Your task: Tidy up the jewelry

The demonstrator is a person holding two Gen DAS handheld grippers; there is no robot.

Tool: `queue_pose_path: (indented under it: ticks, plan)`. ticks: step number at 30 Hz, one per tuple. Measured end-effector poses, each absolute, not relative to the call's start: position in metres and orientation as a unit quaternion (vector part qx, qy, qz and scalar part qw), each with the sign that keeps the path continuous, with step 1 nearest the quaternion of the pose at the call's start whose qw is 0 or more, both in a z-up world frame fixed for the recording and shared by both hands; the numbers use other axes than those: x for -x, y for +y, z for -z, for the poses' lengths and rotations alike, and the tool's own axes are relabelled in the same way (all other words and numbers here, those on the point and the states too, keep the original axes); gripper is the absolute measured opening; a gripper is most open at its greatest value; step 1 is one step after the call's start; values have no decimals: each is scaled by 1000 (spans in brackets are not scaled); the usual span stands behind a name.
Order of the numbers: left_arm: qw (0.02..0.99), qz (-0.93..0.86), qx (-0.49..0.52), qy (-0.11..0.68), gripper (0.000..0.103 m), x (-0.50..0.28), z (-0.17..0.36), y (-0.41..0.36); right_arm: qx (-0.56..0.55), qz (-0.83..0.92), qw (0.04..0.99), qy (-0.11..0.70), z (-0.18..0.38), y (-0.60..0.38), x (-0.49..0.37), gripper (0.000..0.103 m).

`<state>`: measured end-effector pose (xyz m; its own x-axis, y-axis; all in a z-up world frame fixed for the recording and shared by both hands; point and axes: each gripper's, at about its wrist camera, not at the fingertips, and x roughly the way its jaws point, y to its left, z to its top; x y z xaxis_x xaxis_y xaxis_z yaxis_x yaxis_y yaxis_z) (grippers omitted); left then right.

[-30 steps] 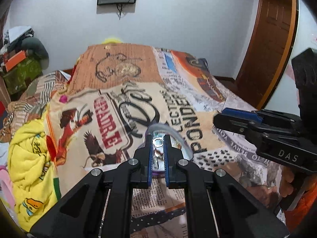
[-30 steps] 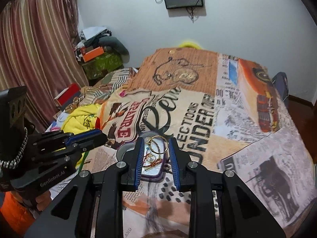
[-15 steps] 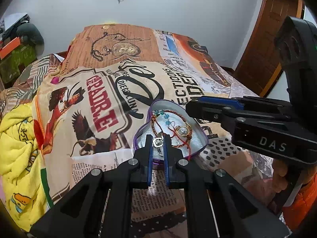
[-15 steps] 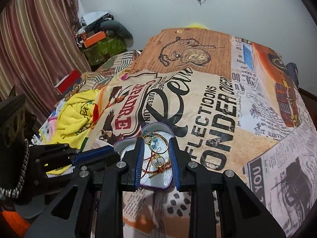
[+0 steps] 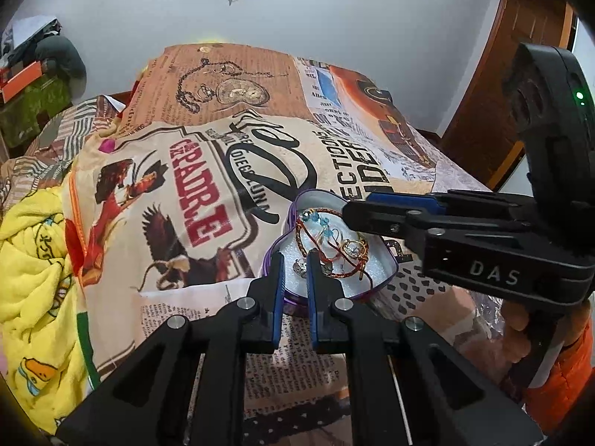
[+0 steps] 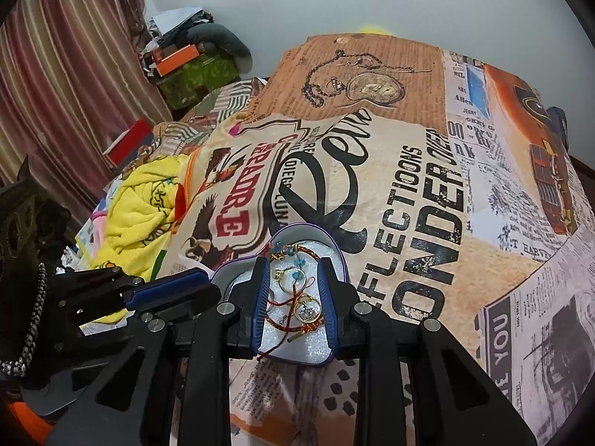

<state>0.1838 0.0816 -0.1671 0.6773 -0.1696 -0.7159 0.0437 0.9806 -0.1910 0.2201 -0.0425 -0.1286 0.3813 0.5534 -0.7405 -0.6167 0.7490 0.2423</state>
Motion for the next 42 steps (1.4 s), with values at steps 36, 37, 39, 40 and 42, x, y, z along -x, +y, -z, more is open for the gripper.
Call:
queue_pose_path:
  ticks: [36, 37, 39, 40, 42]
  plan:
    - [995, 1, 37, 90, 84, 25, -50, 39, -28, -234, 965, 113, -65, -145, -25, 89]
    - [995, 0, 38, 88, 89, 27, -50, 39, -24, -228, 967, 112, -64, -144, -25, 90]
    - [996, -4, 36, 86, 90, 30, -50, 39, -18, -215, 970, 108, -60, -142, -23, 95]
    - [996, -8, 32, 87, 92, 30, -50, 38, -17, -212, 971, 107, -60, -144, -18, 96]
    - [996, -15, 28, 87, 96, 32, -48, 37, -17, -211, 971, 110, -60, -142, -19, 98]
